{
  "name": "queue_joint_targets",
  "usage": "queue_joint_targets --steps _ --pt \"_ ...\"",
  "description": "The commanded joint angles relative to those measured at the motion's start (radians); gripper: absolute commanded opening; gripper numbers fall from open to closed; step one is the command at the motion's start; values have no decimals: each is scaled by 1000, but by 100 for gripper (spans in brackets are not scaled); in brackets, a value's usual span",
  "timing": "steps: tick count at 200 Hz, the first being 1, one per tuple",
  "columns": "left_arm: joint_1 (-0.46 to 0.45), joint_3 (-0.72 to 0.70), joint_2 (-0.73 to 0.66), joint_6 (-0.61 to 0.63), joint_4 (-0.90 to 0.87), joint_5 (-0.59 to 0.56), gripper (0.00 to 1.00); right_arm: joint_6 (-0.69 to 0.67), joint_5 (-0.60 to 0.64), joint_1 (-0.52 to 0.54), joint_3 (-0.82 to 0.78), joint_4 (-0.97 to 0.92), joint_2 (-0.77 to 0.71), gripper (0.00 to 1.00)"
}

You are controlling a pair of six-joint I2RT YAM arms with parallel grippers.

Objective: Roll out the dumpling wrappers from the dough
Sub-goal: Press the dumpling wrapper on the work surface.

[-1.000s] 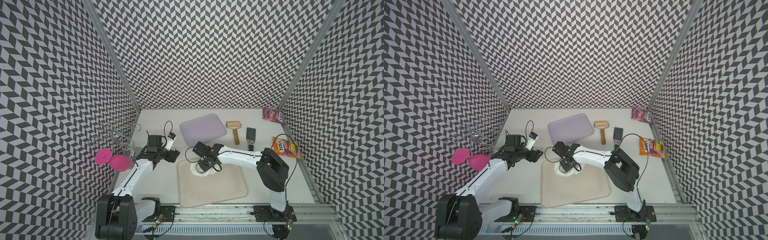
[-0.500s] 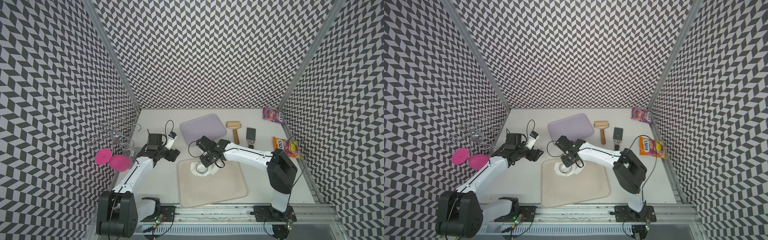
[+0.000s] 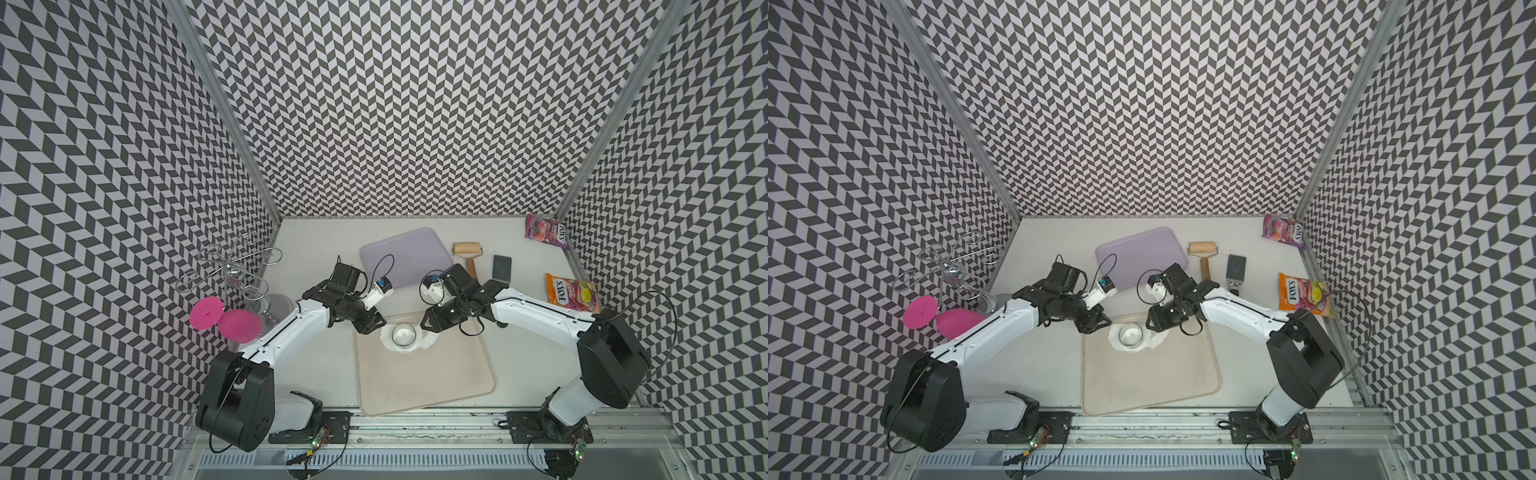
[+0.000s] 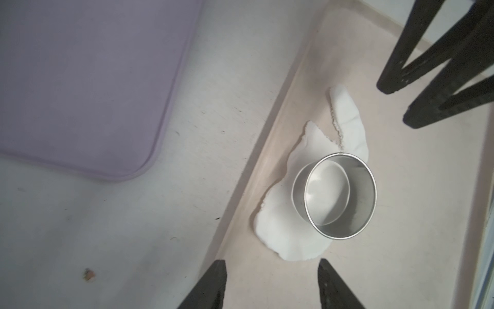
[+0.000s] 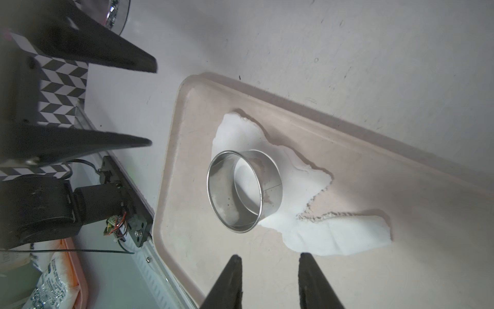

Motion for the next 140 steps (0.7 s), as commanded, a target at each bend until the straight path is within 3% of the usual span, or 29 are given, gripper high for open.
queue_joint_targets --steps 1,20,140 --pt "-43 32 33 22 -54 32 49 16 -81 2 -8 96 5 36" --pt "-80 29 67 19 -50 38 37 26 -114 4 -21 120 20 33" --pt "-151 49 167 -50 0 65 32 65 -156 28 -68 211 53 30"
